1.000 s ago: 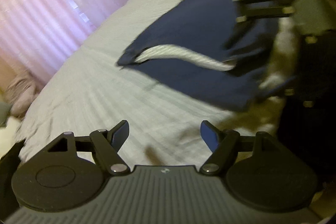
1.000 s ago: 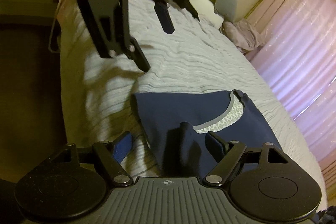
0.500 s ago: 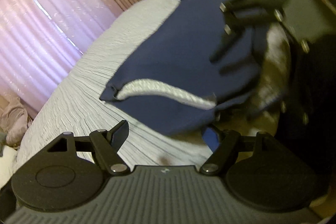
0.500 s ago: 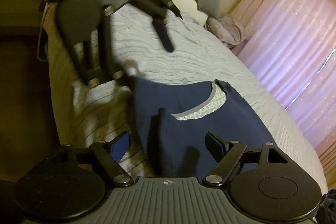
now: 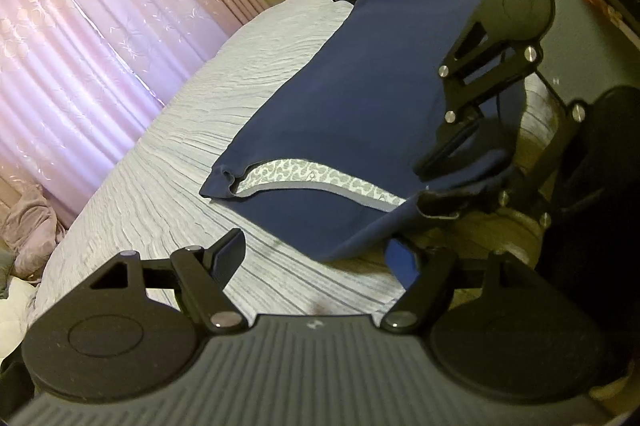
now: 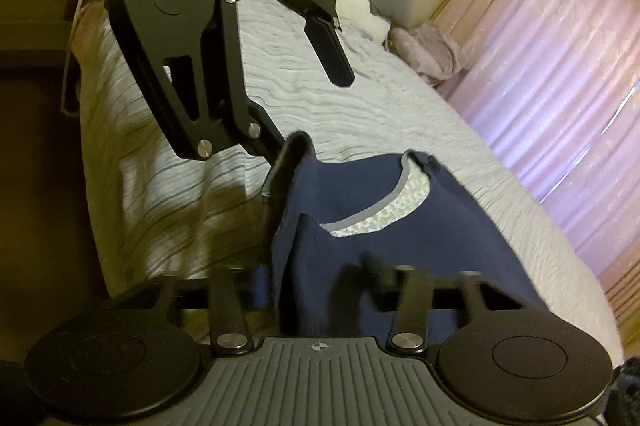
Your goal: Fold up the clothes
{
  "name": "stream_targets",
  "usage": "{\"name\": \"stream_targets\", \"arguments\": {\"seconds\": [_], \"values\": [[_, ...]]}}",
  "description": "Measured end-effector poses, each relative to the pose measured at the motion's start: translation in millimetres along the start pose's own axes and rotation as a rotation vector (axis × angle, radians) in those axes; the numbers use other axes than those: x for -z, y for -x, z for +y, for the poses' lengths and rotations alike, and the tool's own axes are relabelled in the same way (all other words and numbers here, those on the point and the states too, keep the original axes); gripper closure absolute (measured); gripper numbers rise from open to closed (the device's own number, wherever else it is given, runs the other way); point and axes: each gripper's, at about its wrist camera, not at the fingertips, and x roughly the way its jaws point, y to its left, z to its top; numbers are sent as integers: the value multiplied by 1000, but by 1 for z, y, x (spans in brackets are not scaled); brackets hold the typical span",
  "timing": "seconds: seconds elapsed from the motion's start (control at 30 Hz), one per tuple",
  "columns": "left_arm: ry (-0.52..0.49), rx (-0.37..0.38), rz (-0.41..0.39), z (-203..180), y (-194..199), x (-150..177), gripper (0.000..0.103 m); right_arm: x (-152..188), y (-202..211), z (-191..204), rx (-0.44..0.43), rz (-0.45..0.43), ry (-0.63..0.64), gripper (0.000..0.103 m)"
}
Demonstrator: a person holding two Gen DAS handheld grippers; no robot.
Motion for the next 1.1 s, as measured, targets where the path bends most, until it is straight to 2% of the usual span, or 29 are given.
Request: {"name": "stream_targets", "arguments": {"seconds": [0.03, 0.07, 0.13, 0.27, 0.3, 0.4, 0.57, 0.7, 0.73, 0.8, 0.83, 0.87, 0.9, 1.0, 1.1], "values": [[3, -1, 1, 1, 2, 1, 30, -1, 1, -2, -10, 2, -20, 79], [4, -2, 1, 2, 3, 1, 29, -2, 4, -7, -22, 1, -58, 91], [2, -6, 1, 5, 4, 3, 28, -2, 11, -21, -53, -8, -159, 96], [-12, -19, 0, 11, -3, 1, 24, 2, 29, -62, -124, -47, -403, 98], [-22, -24, 2, 13, -9, -2, 24, 2, 35, -70, -120, -64, -433, 98], [-69, -39, 3, 17, -30, -12, 24, 2, 55, -90, -97, -111, -482, 98], [-166, -58, -5, 30, -74, -33, 24, 9, 72, -103, -88, -127, -521, 99], [-339, -48, -17, 33, -102, -45, 27, 13, 77, -106, -97, -131, -535, 99], [-393, -35, -12, 33, -108, -47, 31, 13, 77, -105, -99, -133, -529, 99], [-478, 6, 13, 33, -117, -48, 62, 14, 71, -106, -106, -138, -530, 99], [-504, 25, 33, 32, -121, -49, 71, 15, 68, -107, -112, -143, -536, 99], [-518, 35, 47, 32, -123, -51, 85, 16, 66, -108, -118, -147, -542, 99], [-522, 37, 50, 31, -123, -54, 91, 17, 65, -110, -119, -153, -550, 99], [-511, 14, 37, 31, -120, -76, 96, 26, 72, -117, -112, -183, -597, 99], [-540, -25, -15, 28, -116, -114, 97, 37, 89, -127, -78, -228, -660, 99]]}}
